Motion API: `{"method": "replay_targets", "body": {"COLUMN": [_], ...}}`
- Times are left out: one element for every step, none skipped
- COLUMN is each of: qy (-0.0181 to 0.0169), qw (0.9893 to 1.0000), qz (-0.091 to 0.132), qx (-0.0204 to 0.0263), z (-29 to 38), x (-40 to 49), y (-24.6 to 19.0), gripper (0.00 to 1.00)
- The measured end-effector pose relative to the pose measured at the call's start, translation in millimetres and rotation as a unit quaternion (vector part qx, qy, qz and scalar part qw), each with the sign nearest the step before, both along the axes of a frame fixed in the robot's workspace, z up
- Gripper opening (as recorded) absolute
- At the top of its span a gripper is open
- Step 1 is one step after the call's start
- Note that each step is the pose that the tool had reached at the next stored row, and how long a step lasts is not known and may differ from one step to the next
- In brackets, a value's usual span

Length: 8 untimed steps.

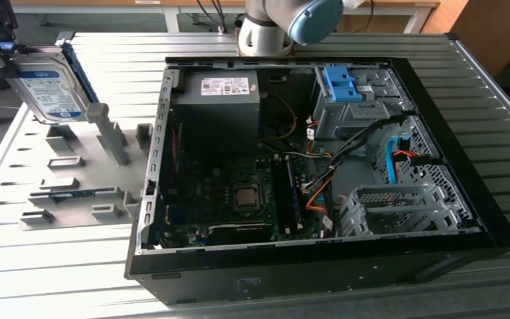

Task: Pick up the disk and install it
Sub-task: 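Pick up the disk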

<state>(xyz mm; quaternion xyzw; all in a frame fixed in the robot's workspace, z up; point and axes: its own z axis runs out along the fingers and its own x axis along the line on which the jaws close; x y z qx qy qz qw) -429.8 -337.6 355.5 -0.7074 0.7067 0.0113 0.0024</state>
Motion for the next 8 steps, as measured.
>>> {"method": "replay_targets", "body": {"qy": [0.0000, 0.0001, 0.0001, 0.0001, 0.0000, 0.0001, 0.0000, 0.0001], "qw": [1.0000, 1.0000, 1.0000, 1.0000, 1.0000, 1.0000, 1.0000, 1.0000], "qz": [0.000, 0.000, 0.000, 0.000, 0.000, 0.000, 0.000, 0.000], "qx": [0.0000, 0.0000, 0.0000, 0.0000, 0.0000, 0.0000, 0.0000, 0.0000], "z": [0.2, 0.4, 0.6, 1.2, 2.0, 2.2, 2.4, 2.6], "x": [0.0, 0.0, 0.0, 0.0, 0.0, 0.0, 0.0, 0.0], "y": [0.0, 0.0, 0.0, 0.0, 0.0, 0.0, 0.0, 0.0], "gripper": [0.36, 0.36, 0.36, 0.36, 0.36, 0.36, 0.36, 0.36]}}
